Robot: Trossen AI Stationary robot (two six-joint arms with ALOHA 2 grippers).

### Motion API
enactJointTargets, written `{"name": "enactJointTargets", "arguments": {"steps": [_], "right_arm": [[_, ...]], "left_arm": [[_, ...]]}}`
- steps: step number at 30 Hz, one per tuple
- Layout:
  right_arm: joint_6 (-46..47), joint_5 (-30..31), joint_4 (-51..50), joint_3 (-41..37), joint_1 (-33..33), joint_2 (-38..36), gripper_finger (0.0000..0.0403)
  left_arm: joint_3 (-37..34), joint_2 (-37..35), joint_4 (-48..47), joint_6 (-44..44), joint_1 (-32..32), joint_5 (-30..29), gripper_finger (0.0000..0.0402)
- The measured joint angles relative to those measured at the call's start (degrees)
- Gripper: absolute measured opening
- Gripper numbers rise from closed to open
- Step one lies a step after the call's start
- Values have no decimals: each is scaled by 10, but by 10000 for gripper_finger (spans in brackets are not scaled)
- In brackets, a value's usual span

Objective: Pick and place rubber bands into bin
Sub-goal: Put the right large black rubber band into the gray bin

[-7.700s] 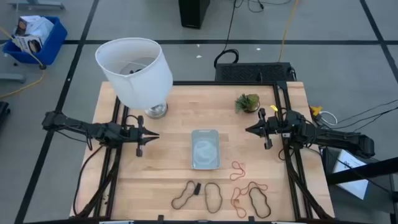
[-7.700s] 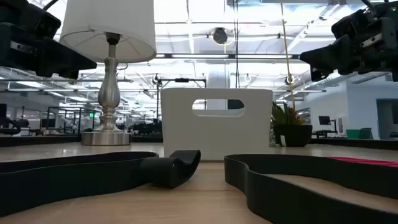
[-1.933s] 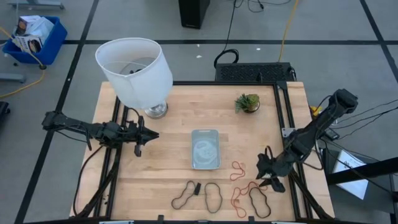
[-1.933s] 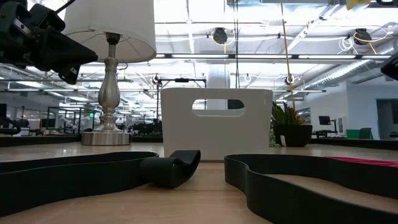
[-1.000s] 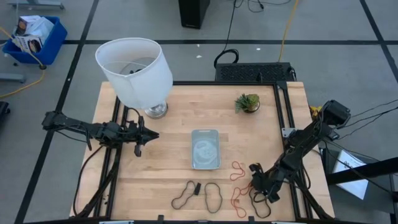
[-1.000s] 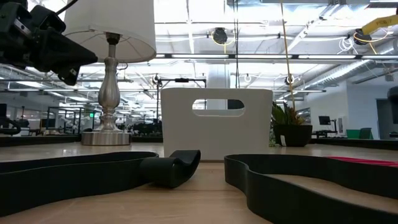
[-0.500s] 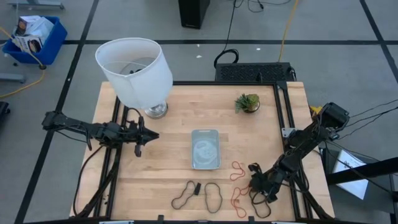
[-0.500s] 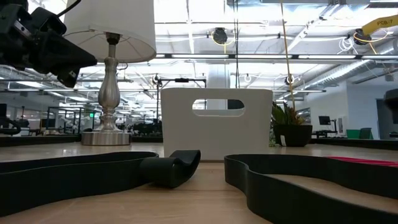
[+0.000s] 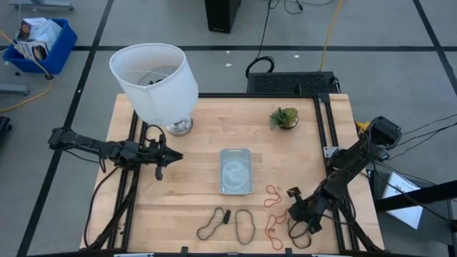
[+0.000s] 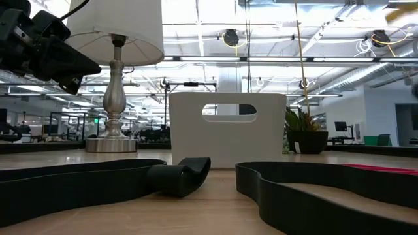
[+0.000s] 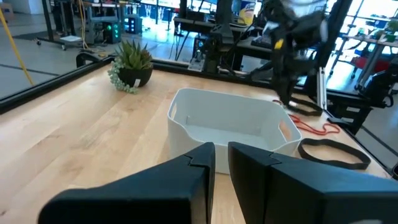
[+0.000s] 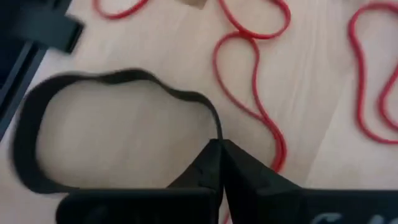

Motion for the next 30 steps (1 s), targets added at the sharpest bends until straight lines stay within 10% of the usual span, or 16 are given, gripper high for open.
{"name": "enactJointTargets", "arguments": {"steps": [7,15,30], "right_arm": [[-75,87,-172,153,-39,-18,2],[-294,333,-85,237,-144,-24,1],[-419,190,25,238,-343,-36,0]], "left_arm": [[0,0,0,0,0,0,51],[0,0,0,1,0,0,51],[0,0,-3,0,0,0,51]]}}
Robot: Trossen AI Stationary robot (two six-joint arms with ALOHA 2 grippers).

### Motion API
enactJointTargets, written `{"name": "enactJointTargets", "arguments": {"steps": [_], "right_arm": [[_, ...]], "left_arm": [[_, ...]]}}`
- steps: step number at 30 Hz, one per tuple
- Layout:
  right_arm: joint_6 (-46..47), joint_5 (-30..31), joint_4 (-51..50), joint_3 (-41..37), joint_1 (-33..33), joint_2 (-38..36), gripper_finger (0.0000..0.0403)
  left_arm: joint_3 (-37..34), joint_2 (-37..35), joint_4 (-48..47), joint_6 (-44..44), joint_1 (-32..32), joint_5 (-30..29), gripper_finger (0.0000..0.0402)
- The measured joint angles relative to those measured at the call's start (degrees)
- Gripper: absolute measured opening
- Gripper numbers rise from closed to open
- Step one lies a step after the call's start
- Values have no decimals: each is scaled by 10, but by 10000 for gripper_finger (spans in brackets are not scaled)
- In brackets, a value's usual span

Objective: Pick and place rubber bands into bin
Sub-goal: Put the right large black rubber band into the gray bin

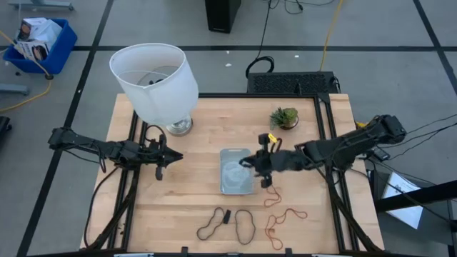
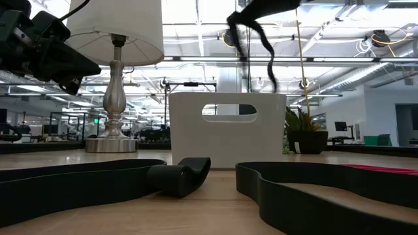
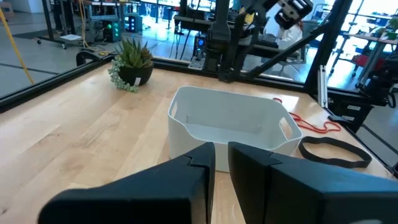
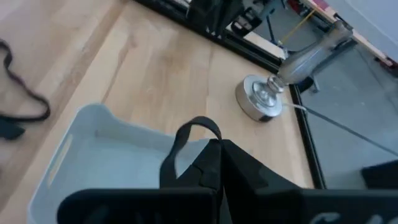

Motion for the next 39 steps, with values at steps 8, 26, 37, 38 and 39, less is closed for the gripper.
{"name": "enactJointTargets", "arguments": {"steps": [8,26,37,38,39], "right_arm": [[-13,-125,67,-17,-38,23,0],[19,-146,249,-143,-92,97,0],[17,-174,257,-150,-111,155,0],[17,-174,258,-150,-113,159,0],[17,-175,260,-150,-114,161,0]], "left_arm": [[0,0,0,0,0,0,51],[0,0,1,0,0,-12,51],[0,0,0,-3,0,-19,51],[0,0,0,-3,0,-19,51],[0,0,0,-3,0,-19,51]]}}
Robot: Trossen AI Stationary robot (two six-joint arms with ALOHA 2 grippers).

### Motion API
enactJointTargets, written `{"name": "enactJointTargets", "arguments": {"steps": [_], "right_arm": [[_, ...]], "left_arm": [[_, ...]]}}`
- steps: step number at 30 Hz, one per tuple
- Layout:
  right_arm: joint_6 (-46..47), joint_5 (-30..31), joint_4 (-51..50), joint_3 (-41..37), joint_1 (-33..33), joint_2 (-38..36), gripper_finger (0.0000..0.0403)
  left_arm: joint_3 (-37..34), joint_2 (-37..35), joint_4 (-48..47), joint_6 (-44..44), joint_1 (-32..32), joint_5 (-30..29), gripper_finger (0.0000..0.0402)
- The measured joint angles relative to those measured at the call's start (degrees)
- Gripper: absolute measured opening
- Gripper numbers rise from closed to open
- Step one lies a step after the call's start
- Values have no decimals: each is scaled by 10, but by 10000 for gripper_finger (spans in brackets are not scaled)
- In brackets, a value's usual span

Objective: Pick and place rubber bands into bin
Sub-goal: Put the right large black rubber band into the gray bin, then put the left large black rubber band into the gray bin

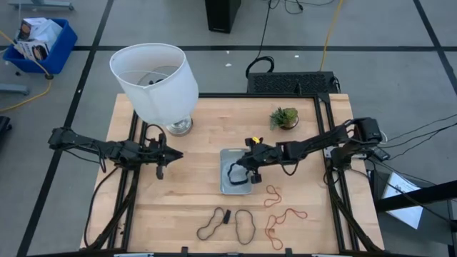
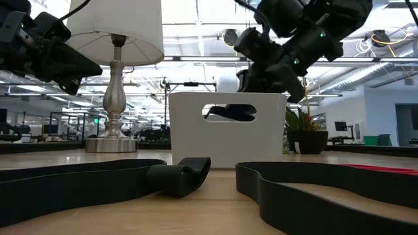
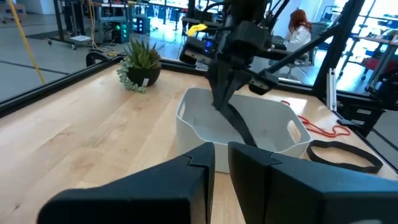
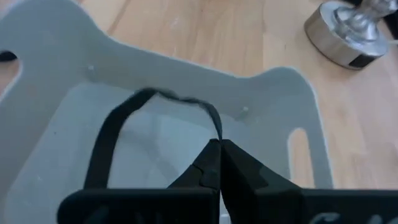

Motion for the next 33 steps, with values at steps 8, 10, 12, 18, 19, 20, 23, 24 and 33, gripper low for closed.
{"name": "enactJointTargets", "arguments": {"steps": [8,10,12,18,19,20,23,24,33], "right_arm": [[-9,-2,12,0,2,-26,69],[-9,-2,10,0,2,-45,99],[-8,-1,3,0,2,-67,127],[-1,-2,-65,0,37,-179,162],[-4,-1,-82,0,48,-203,154],[-5,0,-96,0,61,-228,141],[6,14,-148,0,97,-305,79],[9,16,-169,0,107,-327,53],[45,16,-103,-181,131,-482,2]], "left_arm": [[0,0,0,0,0,0,51],[0,0,-1,-6,0,0,51],[0,0,-1,-22,0,0,51],[0,0,-33,-85,0,1,51],[0,0,-38,-104,0,1,51],[1,0,-40,-118,0,2,51],[1,8,-40,-119,0,5,51],[1,10,-40,-110,0,5,51],[0,53,-33,-60,0,-9,51]]}}
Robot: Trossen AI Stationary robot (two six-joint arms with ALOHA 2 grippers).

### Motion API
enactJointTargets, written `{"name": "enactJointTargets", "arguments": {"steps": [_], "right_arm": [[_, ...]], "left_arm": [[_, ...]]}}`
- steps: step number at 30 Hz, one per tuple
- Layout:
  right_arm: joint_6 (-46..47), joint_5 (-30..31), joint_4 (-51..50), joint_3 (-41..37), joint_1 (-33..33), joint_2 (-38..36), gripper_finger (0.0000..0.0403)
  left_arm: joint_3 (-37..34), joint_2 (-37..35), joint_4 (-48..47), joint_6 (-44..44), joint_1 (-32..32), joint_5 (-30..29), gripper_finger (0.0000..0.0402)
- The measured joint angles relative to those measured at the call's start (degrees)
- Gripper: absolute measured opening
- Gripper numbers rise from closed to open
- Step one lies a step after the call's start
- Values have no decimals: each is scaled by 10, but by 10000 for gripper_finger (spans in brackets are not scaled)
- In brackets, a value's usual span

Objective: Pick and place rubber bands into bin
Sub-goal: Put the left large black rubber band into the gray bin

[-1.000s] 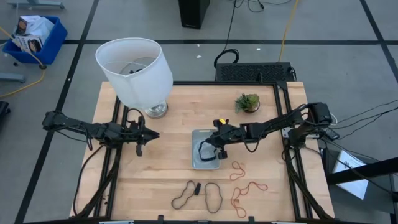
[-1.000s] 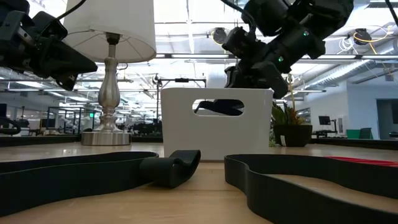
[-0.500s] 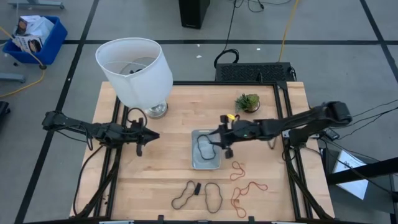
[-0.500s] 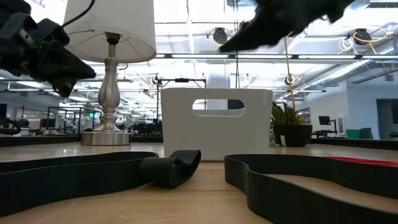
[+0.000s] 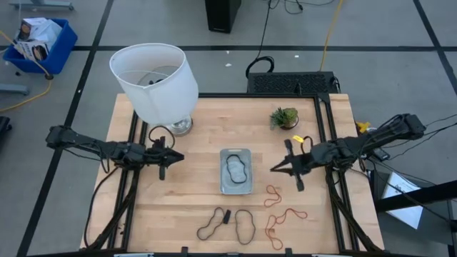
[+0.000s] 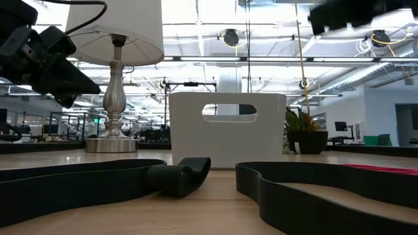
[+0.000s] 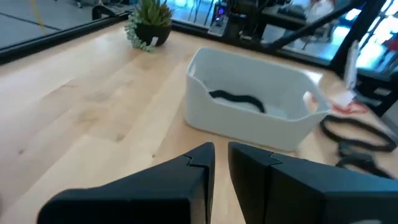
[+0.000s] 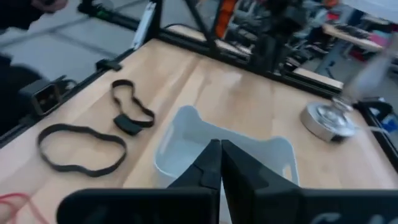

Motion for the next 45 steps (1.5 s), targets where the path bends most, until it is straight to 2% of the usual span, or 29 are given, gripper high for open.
{"name": "enactJointTargets", "arguments": {"steps": [3,7,11,15,19,21,26,29,33,36,39,45], "right_arm": [[28,-1,85,-89,-23,-51,1],[45,-14,167,-175,-52,-98,1],[47,-85,234,-220,-75,-122,0],[47,-106,260,-244,-92,-143,0],[49,-93,278,-246,-101,-153,0],[44,-90,276,-246,-101,-156,0],[44,-108,237,-246,-101,-156,0],[45,-106,221,-246,-101,-156,0],[45,-107,221,-246,-101,-156,0],[43,-107,221,-246,-101,-156,0],[45,-107,221,-246,-101,-157,0],[40,-107,222,-246,-101,-157,0]], "left_arm": [[0,13,9,9,0,0,51],[0,38,11,9,-2,31,51],[0,59,58,14,-2,42,51],[0,84,129,56,-23,109,51],[17,124,199,35,-78,86,51],[43,151,207,32,-119,49,51],[167,256,134,13,-222,-76,51],[277,340,60,4,-269,-139,51],[441,463,-94,-18,-310,-194,38],[554,549,-209,-98,-318,-200,10],[639,630,-292,-180,-318,-190,9],[741,774,-325,-193,-319,-116,4]]}}
